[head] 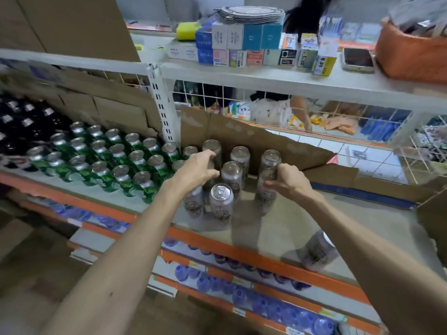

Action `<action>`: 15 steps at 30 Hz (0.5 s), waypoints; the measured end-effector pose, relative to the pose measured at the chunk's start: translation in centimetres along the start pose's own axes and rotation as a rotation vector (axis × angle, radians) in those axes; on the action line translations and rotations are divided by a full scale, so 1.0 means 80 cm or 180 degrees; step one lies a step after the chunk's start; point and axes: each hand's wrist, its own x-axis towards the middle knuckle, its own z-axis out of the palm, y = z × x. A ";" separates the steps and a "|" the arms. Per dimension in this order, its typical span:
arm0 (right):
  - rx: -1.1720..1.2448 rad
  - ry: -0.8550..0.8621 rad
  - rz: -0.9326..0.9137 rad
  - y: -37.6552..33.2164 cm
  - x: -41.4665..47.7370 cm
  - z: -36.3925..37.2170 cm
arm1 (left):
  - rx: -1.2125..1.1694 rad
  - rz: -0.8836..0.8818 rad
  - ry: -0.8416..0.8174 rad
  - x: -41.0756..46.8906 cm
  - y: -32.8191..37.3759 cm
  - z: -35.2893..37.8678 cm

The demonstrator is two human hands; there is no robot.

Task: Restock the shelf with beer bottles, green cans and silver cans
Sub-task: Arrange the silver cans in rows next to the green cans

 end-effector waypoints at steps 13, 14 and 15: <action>0.0100 0.0079 0.0465 -0.023 0.004 0.039 | 0.0433 0.0550 -0.0040 -0.011 -0.030 0.013; 0.0156 0.0067 0.0527 -0.021 0.004 0.039 | 0.0606 0.0598 -0.0002 -0.011 -0.030 0.014; 0.0201 0.0047 0.0568 -0.019 0.004 0.038 | 0.0729 0.0624 0.0027 -0.010 -0.029 0.015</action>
